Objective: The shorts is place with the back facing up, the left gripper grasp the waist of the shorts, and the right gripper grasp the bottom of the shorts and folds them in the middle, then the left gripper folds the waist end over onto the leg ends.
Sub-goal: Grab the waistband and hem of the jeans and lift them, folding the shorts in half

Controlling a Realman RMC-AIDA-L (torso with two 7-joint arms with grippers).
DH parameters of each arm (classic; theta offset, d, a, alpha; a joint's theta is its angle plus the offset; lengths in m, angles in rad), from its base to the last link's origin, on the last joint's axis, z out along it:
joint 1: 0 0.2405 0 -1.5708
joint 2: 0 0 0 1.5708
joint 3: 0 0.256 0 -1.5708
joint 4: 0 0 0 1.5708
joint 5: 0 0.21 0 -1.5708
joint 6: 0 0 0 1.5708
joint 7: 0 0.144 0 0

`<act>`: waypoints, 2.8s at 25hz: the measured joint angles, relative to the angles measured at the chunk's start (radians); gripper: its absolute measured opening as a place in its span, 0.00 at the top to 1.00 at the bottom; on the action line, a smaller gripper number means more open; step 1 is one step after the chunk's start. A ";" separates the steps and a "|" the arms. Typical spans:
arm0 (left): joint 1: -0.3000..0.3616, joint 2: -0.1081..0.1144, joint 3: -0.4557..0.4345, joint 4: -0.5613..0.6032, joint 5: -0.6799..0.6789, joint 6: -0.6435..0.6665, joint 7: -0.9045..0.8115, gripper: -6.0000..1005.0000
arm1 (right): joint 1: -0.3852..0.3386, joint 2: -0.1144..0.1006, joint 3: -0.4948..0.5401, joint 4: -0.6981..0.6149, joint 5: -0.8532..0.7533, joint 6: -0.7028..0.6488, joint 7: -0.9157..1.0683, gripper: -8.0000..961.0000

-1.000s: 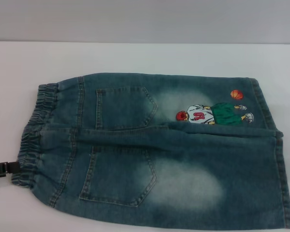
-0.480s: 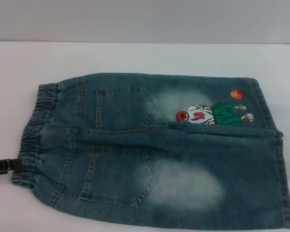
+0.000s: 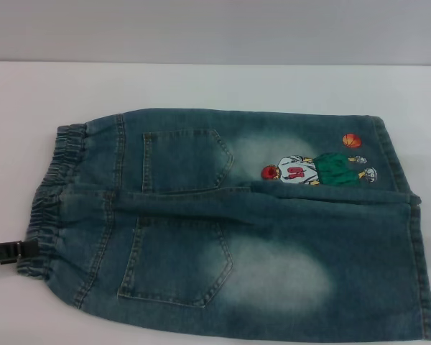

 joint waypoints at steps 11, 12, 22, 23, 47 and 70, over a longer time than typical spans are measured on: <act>-0.017 -0.009 0.011 -0.002 -0.004 0.056 -0.002 0.33 | 0.000 -0.002 0.002 0.000 0.005 0.002 0.000 0.49; -0.020 -0.010 0.009 -0.001 -0.006 0.063 -0.001 0.33 | 0.000 -0.002 0.002 0.000 0.005 0.002 0.000 0.49; -0.039 -0.005 -0.018 0.004 -0.009 0.080 0.001 0.34 | -0.007 -0.001 0.003 0.001 0.006 0.003 -0.002 0.49; -0.039 -0.004 -0.018 0.005 -0.006 0.080 0.001 0.34 | -0.008 -0.002 0.004 0.001 0.007 0.003 -0.002 0.49; -0.042 0.013 -0.009 0.014 0.080 0.031 -0.146 0.35 | -0.009 -0.003 0.006 -0.001 0.010 0.003 -0.002 0.49; -0.063 0.001 -0.007 0.007 0.091 0.038 -0.167 0.36 | -0.011 -0.005 0.006 -0.001 0.009 0.004 -0.025 0.49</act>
